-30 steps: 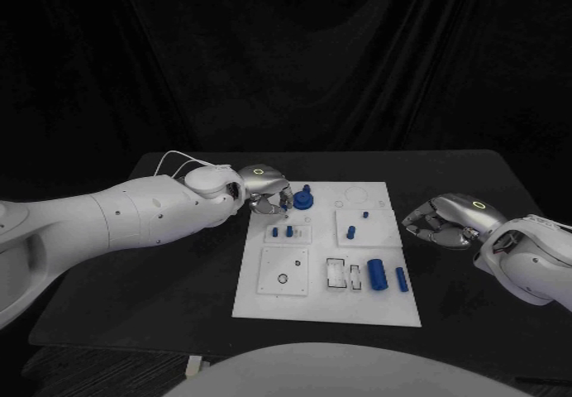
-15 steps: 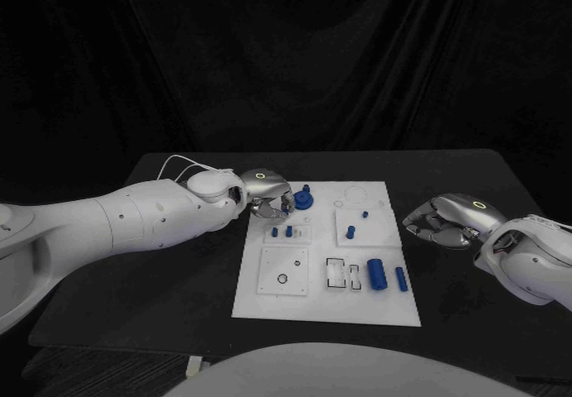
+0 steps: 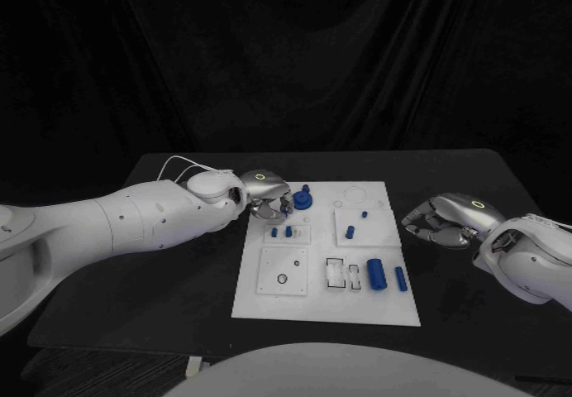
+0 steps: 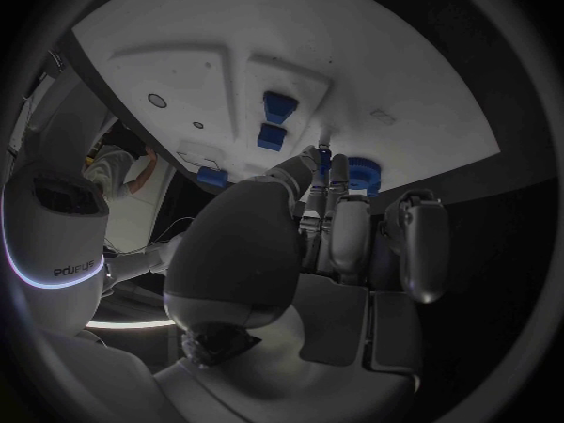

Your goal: Assemble the parts on the task board

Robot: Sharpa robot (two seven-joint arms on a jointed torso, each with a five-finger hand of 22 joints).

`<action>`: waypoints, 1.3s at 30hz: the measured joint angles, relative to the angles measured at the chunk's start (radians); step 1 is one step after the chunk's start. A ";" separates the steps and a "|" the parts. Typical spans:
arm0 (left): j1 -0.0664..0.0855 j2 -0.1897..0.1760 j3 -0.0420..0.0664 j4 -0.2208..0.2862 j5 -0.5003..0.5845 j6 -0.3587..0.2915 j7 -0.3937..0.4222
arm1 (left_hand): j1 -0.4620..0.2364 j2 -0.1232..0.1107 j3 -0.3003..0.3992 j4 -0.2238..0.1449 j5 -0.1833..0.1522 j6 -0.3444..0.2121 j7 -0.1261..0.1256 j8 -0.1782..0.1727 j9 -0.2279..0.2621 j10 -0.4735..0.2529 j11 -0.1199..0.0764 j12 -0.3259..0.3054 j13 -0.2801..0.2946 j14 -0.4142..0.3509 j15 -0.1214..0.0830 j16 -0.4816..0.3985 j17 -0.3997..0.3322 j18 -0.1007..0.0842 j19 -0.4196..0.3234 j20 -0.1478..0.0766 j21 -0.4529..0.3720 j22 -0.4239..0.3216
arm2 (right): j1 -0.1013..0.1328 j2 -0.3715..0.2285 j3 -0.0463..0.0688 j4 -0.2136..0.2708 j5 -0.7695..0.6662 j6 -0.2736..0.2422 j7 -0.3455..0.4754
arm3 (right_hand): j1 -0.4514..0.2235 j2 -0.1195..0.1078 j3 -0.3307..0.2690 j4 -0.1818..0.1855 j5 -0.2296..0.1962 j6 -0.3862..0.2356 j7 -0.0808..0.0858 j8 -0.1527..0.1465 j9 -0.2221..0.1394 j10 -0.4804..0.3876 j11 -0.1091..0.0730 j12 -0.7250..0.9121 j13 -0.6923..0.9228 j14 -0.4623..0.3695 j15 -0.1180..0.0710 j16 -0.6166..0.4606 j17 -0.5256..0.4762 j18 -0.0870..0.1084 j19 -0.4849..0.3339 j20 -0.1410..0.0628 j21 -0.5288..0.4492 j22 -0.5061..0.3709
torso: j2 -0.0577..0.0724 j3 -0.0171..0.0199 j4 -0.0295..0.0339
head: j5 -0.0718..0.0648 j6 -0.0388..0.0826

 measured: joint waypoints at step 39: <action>-0.019 -0.001 0.000 -0.006 0.003 0.013 -0.041 | -0.022 -0.048 -0.026 0.032 0.000 -0.259 -0.075 -0.014 -0.077 -0.111 0.027 -0.066 -0.025 -0.050 0.018 -0.030 -0.069 0.000 -0.037 0.013 -0.060 0.000 | 0.000 -0.001 0.000 0.001 0.000 0.001 -0.003 | -0.004 -0.004 0.003 -0.003 0.000 0.000 0.000 0.000 0.001 0.000 0.000 0.000 -0.017 0.000 0.000 0.000 0.000 0.000 -0.003 0.004 -0.006 0.001 | 0.001 0.0000 0.0017 | 0.003 0.000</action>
